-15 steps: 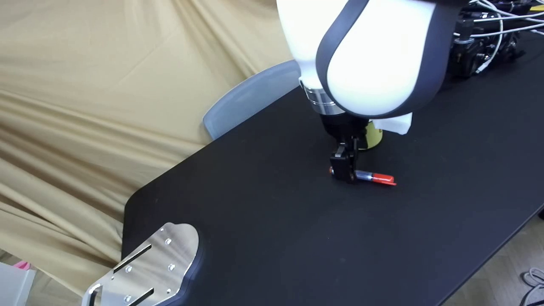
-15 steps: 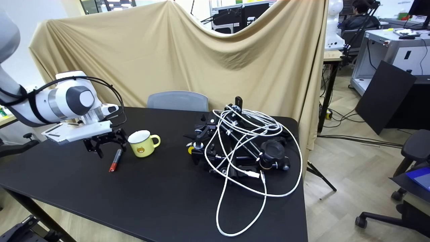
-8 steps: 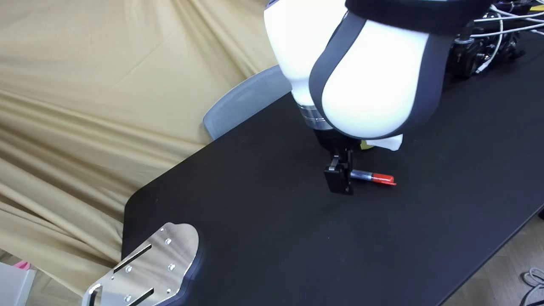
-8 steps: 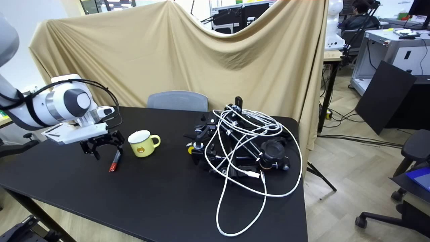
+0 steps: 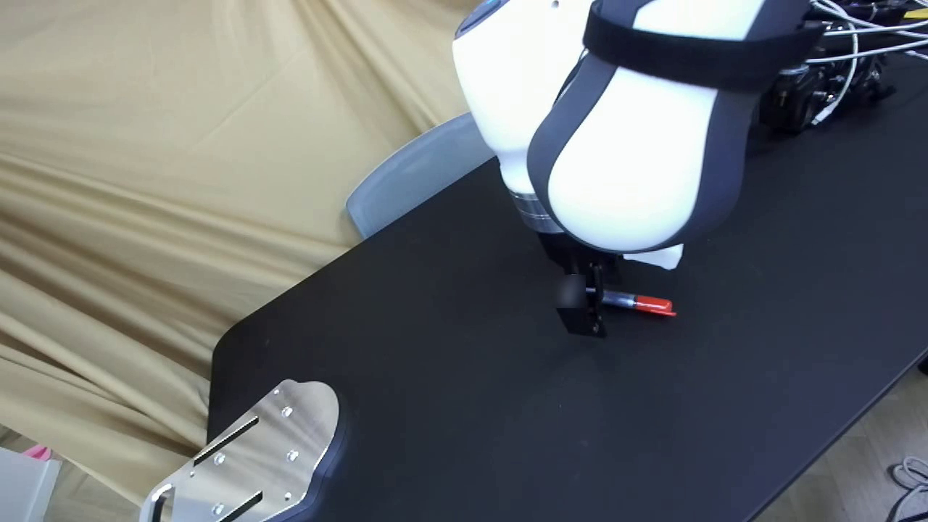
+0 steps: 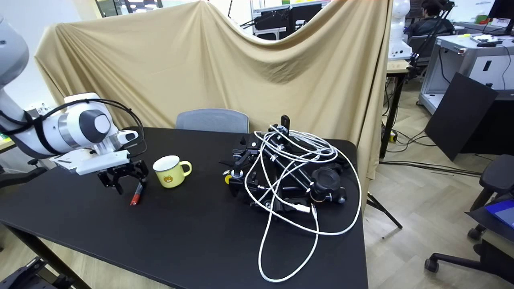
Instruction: Place the marker in the mug
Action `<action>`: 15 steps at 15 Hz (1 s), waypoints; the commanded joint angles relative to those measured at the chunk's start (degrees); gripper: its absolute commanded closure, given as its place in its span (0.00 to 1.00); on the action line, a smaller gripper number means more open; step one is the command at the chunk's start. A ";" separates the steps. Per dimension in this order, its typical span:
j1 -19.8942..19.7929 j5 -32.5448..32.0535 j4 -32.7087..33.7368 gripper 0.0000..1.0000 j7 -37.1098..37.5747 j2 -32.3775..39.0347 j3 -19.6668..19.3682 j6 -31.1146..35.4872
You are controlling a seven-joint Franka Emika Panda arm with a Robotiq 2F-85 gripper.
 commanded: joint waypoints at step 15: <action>0.45 -0.78 -0.23 0.95 3.43 -5.47 -1.67 -2.44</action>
